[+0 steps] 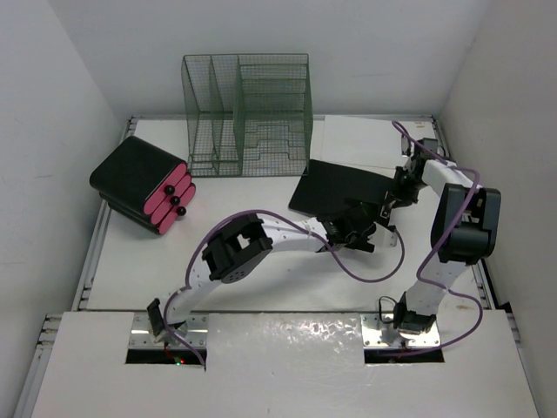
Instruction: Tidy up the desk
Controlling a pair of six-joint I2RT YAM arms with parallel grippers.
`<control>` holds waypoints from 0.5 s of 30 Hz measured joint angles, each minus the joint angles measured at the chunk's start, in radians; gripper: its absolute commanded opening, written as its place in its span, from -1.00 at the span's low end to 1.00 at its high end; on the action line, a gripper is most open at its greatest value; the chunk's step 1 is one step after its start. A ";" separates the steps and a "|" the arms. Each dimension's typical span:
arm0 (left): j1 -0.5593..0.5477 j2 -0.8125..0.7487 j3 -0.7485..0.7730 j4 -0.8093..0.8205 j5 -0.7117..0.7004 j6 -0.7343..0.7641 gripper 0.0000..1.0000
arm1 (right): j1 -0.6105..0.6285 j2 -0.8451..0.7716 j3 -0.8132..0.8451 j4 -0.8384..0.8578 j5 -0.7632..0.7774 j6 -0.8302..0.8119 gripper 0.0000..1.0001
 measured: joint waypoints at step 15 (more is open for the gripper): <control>-0.016 0.103 0.104 0.057 -0.100 0.010 -1.00 | -0.003 -0.070 -0.029 0.021 -0.012 -0.002 -1.00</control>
